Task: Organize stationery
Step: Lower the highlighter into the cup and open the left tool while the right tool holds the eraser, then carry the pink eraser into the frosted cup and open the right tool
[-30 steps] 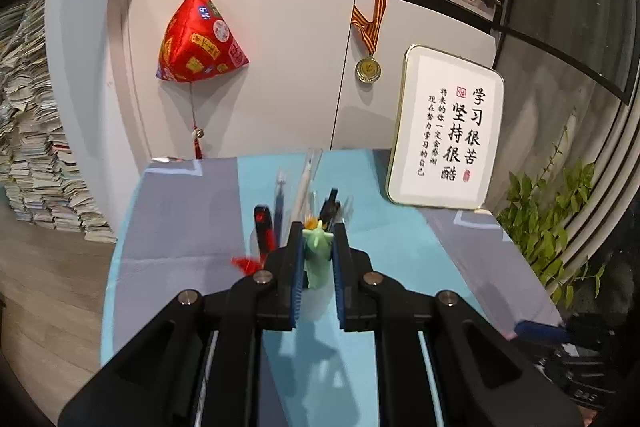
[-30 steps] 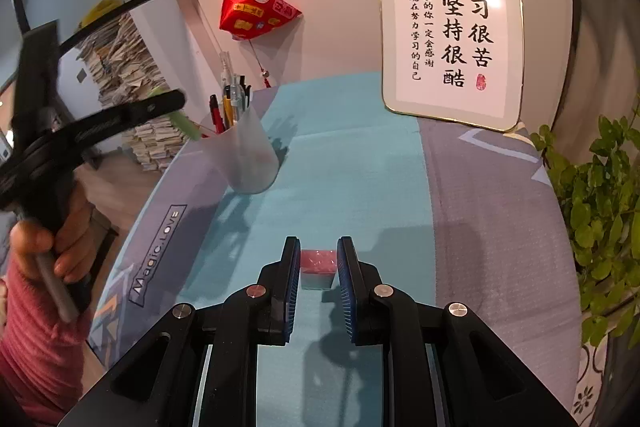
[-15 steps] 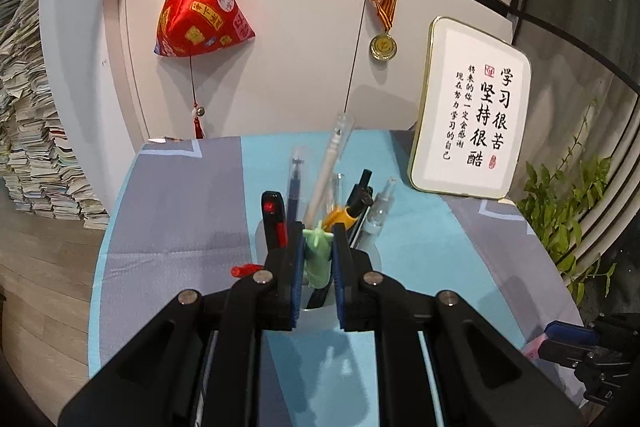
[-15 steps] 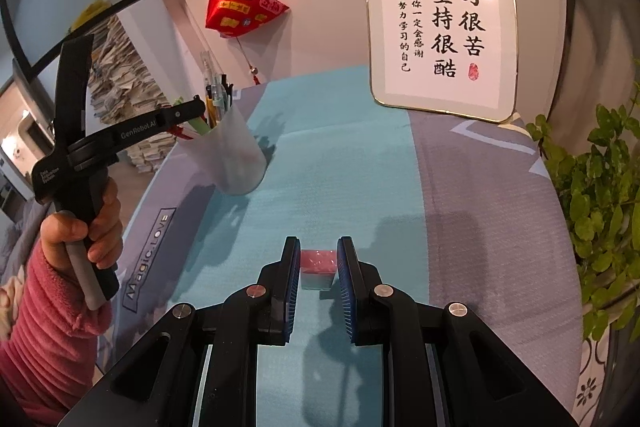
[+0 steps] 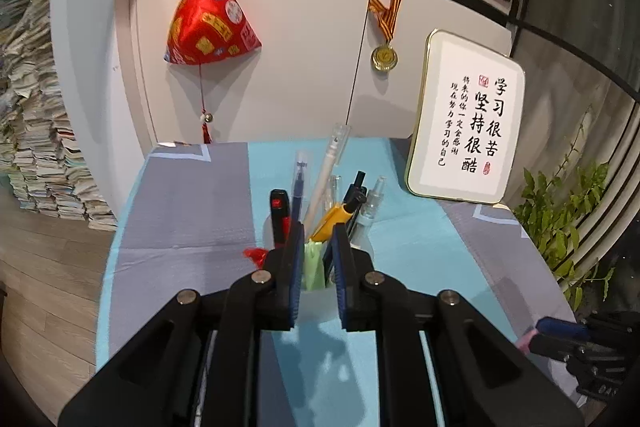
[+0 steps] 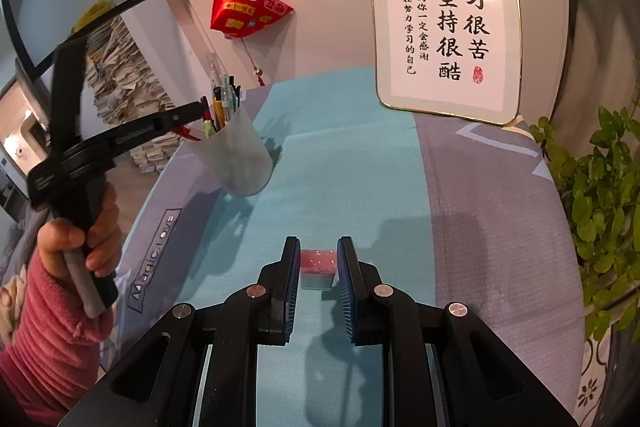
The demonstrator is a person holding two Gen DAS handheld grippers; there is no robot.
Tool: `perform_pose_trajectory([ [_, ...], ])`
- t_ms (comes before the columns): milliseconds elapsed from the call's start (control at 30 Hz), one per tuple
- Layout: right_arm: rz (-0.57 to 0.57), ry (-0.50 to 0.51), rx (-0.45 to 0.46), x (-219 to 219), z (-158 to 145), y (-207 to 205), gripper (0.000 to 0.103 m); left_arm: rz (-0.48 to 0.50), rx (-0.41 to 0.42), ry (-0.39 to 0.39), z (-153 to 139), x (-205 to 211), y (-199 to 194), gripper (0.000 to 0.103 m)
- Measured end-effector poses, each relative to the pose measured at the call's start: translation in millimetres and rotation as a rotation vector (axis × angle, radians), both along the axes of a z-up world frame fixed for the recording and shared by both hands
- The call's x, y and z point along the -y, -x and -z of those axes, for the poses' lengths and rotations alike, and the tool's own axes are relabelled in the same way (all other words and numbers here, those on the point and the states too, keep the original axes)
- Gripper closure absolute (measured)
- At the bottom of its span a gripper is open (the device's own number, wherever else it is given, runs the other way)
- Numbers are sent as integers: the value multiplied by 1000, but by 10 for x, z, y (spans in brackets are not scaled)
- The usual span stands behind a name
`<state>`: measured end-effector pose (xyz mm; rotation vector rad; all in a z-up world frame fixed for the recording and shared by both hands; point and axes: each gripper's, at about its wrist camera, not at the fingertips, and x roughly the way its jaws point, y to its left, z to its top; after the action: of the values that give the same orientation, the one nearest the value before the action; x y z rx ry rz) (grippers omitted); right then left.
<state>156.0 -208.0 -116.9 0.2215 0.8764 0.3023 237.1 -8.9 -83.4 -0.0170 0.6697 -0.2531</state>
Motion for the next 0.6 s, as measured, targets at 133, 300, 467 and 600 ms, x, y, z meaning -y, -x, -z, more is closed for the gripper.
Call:
perform_pose_trajectory([
  [133,-10,3,4,-37,-27,-4,83,-22,49,-42,-15,-57,232,73],
  [300,-34,22,18,-157,-110,-32,83,-28,76,-72,66,-127,494,64],
  [467,-66,45,40,-326,-234,-86,83,-26,50,-70,192,-206,644,60],
  [600,-77,54,61,-446,-374,-162,83,-26,24,-49,265,-302,719,59],
])
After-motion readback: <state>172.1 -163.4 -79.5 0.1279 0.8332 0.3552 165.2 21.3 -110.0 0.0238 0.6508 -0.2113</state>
